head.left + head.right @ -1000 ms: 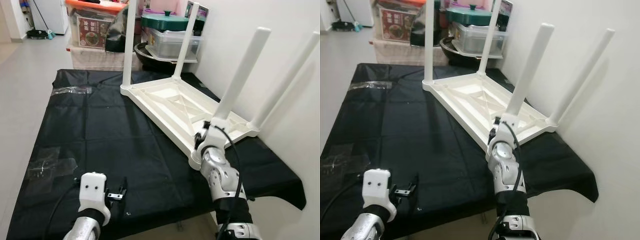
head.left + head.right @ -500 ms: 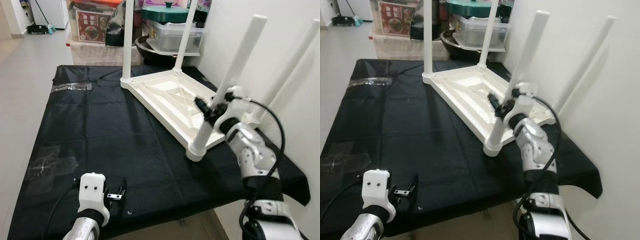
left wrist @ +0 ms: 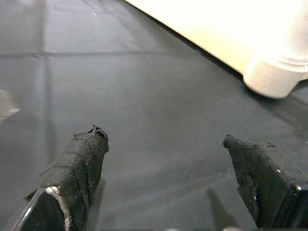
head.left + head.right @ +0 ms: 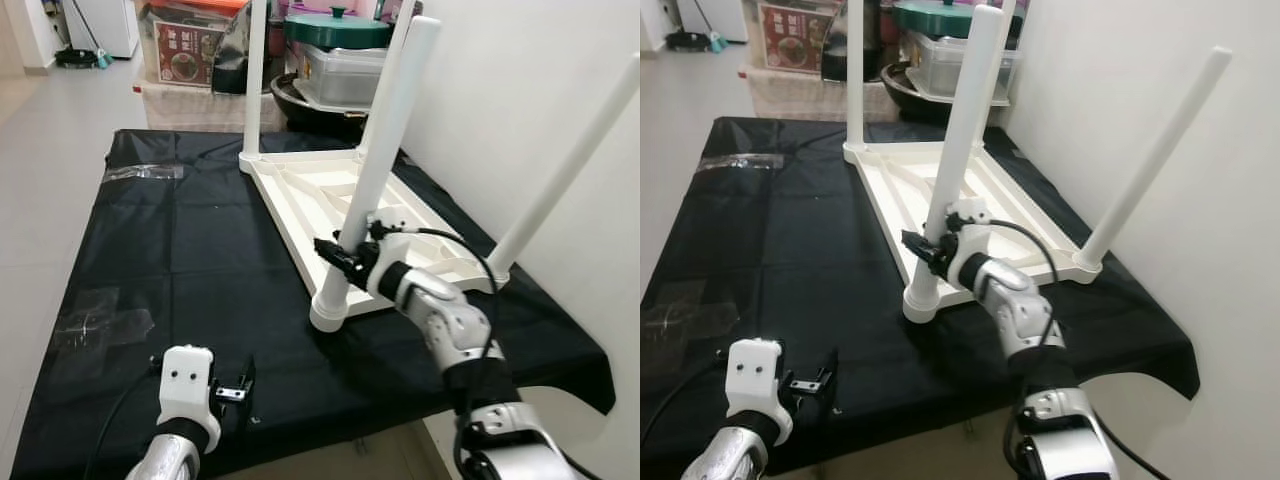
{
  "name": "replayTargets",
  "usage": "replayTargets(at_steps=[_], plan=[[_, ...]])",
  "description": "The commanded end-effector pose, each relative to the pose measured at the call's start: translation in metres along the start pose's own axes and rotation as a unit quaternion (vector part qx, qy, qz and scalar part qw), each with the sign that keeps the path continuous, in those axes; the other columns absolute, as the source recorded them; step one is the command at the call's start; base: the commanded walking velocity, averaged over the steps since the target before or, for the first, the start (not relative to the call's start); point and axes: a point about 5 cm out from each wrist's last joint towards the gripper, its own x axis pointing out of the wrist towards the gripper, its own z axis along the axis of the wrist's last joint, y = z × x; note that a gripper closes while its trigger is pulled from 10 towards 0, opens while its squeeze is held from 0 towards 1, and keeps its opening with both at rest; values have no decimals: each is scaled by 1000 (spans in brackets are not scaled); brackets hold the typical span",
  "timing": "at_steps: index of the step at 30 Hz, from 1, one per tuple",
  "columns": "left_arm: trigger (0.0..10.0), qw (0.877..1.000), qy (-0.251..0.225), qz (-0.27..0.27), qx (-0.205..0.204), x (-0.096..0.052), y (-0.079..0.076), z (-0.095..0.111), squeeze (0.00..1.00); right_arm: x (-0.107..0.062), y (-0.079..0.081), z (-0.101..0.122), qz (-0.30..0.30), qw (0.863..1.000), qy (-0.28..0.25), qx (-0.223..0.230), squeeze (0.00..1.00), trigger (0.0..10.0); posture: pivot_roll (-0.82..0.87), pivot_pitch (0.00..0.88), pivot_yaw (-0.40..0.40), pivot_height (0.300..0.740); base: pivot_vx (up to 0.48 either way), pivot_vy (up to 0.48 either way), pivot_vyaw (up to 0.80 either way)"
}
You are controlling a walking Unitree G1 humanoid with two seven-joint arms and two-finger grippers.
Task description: Building children table
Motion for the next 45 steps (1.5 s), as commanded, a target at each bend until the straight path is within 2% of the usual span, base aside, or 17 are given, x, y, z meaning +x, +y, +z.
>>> replayTargets(at_steps=[1, 2, 6, 11, 17, 18, 21, 22, 28, 29, 33, 35, 36, 38, 39, 41, 45], plan=[[10000, 1000, 12, -1, 5, -2, 0, -5, 0, -23, -65, -50, -269, 955, 112, 53, 0, 0, 178, 0, -156, 740, 0, 0, 0], [10000, 1000, 12, -1, 5, -2, 0, -5, 0, -23, -65, -50, -269, 955, 112, 53, 0, 0, 178, 0, -156, 740, 0, 0, 0], [10000, 1000, 10, 3, 4, -1, 2, -3, 0, -40, -67, -59, -345, 932, 107, 31, 0, 0, 172, 0, -150, 740, 0, 0, 0], [10000, 1000, 10, 11, 7, 0, 4, -3, 0, -44, -56, -55, -352, 931, 92, -6, 0, 0, 166, 0, -151, 740, 0, 0, 0], [10000, 1000, 7, 10, 8, 2, 4, -3, 0, -40, -52, -59, -355, 930, 99, -1, 0, 0, 164, 0, -152, 740, 0, 0, 0], [10000, 1000, 7, 8, 10, 2, 3, -3, 0, -28, -33, -57, -286, 951, 120, 4, 0, 10000, 164, 0, -152, 740, 0, 0, 0], [10000, 1000, 7, 7, 10, 2, 3, -3, 0, -24, -27, -53, -255, 960, 119, -11, 0, 10000, 164, 0, -152, 740, 0, 0, 0], [10000, 1000, 7, 7, 9, 2, 3, -3, 0, -23, -25, -48, -234, 966, 105, -3, 1000, 10000, 164, 0, -153, 740, 0, 0, 0], [10000, 1000, 6, 9, 7, 3, 2, -3, 0, -22, -43, -22, -225, 973, 54, -13, 1000, 10000, 166, 0, -160, 740, 0, 0, 0], [10000, 1000, 5, 9, 6, 3, 2, -3, 0, -17, -44, -8, -181, 983, 33, -5, 0, 10000, 167, 0, -163, 740, 0, 0, 0], [10000, 1000, 4, 7, 5, 3, 1, -2, 0, -15, -41, 1, -144, 990, 9, 1, 0, 10000, 161, 0, -162, 740, 0, 0, 0], [10000, 1000, 6, 3, 3, 3, -1, -3, 0, -16, -21, 17, -4, 999, -52, 1, 0, 10000, 151, 0, -154, 740, 0, 0, 0], [10000, 1000, 6, 3, 3, 3, -1, -3, 0, -16, -21, 17, -4, 999, -52, 1, 0, 10000, 151, 0, -154, 740, 0, 0, 0], [10000, 1000, 7, 0, 1, 3, -2, -4, 0, -23, -5, 21, 115, 990, -81, -2, 0, 10000, 154, 0, -154, 740, 0, 0, 0], [10000, 1000, 7, 0, 1, 3, -2, -4, 0, -23, -5, 21, 115, 990, -81, -2, 0, 10000, 154, 0, -154, 740, 0, 0, 0], [10000, 1000, 6, 0, -1, 4, -3, -3, 0, -27, 6, 10, 197, 978, -69, -23, 0, 10000, 168, 0, -165, 740, 0, 0, 0], [10000, 1000, 5, 3, 0, 4, -2, -3, 0, -18, 13, -9, 224, 973, -38, -31, 0, 10000, 177, 0, -173, 740, 0, 0, 0]])
